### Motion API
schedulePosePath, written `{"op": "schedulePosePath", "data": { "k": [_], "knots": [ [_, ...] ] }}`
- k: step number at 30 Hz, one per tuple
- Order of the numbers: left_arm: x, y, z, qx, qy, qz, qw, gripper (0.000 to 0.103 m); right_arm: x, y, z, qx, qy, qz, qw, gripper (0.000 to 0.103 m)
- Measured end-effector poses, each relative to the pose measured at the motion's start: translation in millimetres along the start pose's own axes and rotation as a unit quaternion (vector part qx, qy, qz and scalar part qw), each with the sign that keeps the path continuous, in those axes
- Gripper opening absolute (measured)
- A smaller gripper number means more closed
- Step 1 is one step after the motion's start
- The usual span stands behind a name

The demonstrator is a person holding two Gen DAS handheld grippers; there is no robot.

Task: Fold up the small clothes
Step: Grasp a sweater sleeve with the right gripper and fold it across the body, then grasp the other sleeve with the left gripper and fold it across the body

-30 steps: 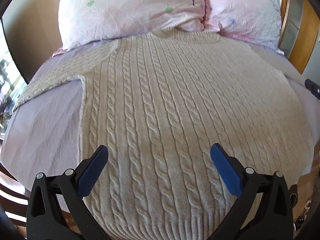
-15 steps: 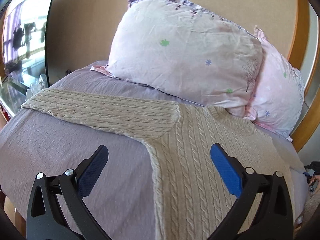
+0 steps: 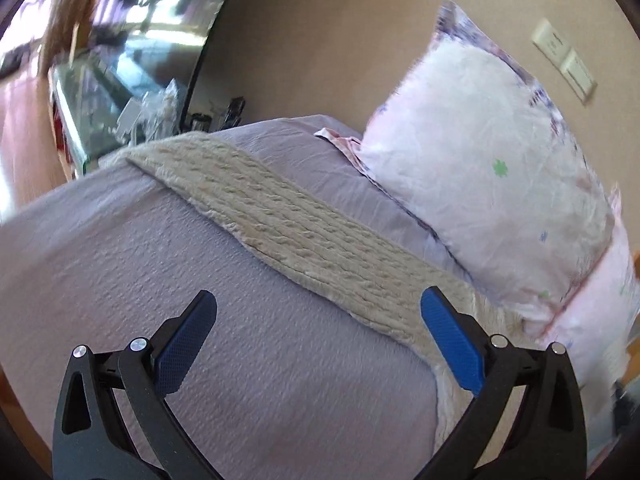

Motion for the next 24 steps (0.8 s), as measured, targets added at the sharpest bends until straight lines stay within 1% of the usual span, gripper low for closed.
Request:
{"op": "schedulePosePath", "data": {
  "k": [1,2,3,4,5,6,7,9,11,12,14,15,16,17,18,19,20,21,22,24],
  "knots": [
    [4.3,4.7,8.9,-0.006,-0.03,0.007,0.9995,0.102,-10.8,22.2,20.9,0.026,-0.017,0.043,0.999,0.014],
    [9.5,9.7,18.1,-0.012,-0.056,0.017,0.9982,0.102,-19.7,38.2,36.6,0.042,-0.032,0.076,0.996,0.018],
    [13.3,13.4,24.7,-0.015,-0.072,0.023,0.997,0.102,-26.5,45.2,47.9,0.048,-0.043,0.09,0.994,0.026],
    [17.6,15.3,28.4,-0.024,-0.08,0.02,0.9963,0.102,-28.4,43.5,52.0,0.048,-0.047,0.08,0.994,0.032],
    [22.1,15.9,30.9,-0.02,-0.082,0.015,0.9963,0.102,-26.7,36.7,51.8,0.043,-0.048,0.061,0.996,0.051],
    [27.3,17.8,33.6,-0.013,-0.084,0.015,0.9963,0.102,-24.3,24.7,47.8,0.032,-0.044,0.037,0.998,0.067],
    [32.0,19.9,36.8,-0.018,-0.091,0.015,0.9956,0.101,-21.9,11.9,42.0,0.023,-0.038,0.018,0.999,0.071],
    [42.3,22.9,46.8,-0.031,-0.116,0.01,0.9928,0.096,-11.4,-5.1,22.2,0.011,-0.019,-0.001,1.0,0.072],
    [53.7,25.0,58.9,-0.03,-0.146,0.001,0.9889,0.087,-20.8,-28.1,6.6,0.005,0.001,-0.012,1.0,0.072],
    [59.3,26.1,65.1,-0.028,-0.158,-0.003,0.987,0.084,-23.7,-32.8,-1.8,0.0,0.013,-0.016,1.0,0.073],
    [70.0,28.5,76.1,-0.024,-0.178,-0.01,0.9837,0.074,-22.2,-33.0,-18.2,-0.005,0.03,-0.019,0.999,0.073],
    [76.2,31.3,80.0,-0.021,-0.183,-0.011,0.9828,0.073,-24.1,-35.0,-24.3,-0.006,0.039,-0.021,0.999,0.073],
    [81.6,34.1,82.3,-0.019,-0.184,-0.01,0.9827,0.069,-26.1,-34.4,-28.8,-0.004,0.046,-0.023,0.999,0.073],
    [86.4,37.2,83.1,-0.013,-0.185,-0.008,0.9827,0.061,-28.2,-29.5,-31.2,-0.003,0.049,-0.023,0.999,0.073],
    [90.6,40.9,83.1,-0.005,-0.185,0.0,0.9828,0.055,-31.1,-27.5,-33.7,-0.001,0.053,-0.023,0.998,0.073],
    [93.8,44.9,82.5,0.003,-0.185,0.012,0.9827,0.033,-32.7,-27.4,-36.2,0.001,0.055,-0.024,0.998,0.073],
    [95.9,47.9,79.8,0.011,-0.181,0.022,0.9831,0.019,-34.7,-26.3,-36.7,0.001,0.054,-0.025,0.998,0.073],
    [97.5,46.5,71.3,0.014,-0.17,0.019,0.9851,0.008,-36.3,-27.6,-38.8,0.001,0.053,-0.028,0.998,0.073],
    [98.7,40.9,55.2,0.009,-0.147,0.008,0.989,0.008,-36.7,-29.7,-39.8,-0.003,0.05,-0.03,0.998,0.073],
    [96.8,29.1,3.2,-0.026,-0.071,-0.005,0.9972,0.008,-36.0,-35.5,-43.5,-0.013,0.046,-0.039,0.998,0.073]
  ]
}}
Point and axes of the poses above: each gripper's, at about its wrist camera, not at the fingertips, and y roughly the way its jaws point, z to its left, x to its top, the point moved 2 cm from there along y, roughly the way its jaws point, and after that the axes turned 8 degrees about z, right-handed, at the moved point
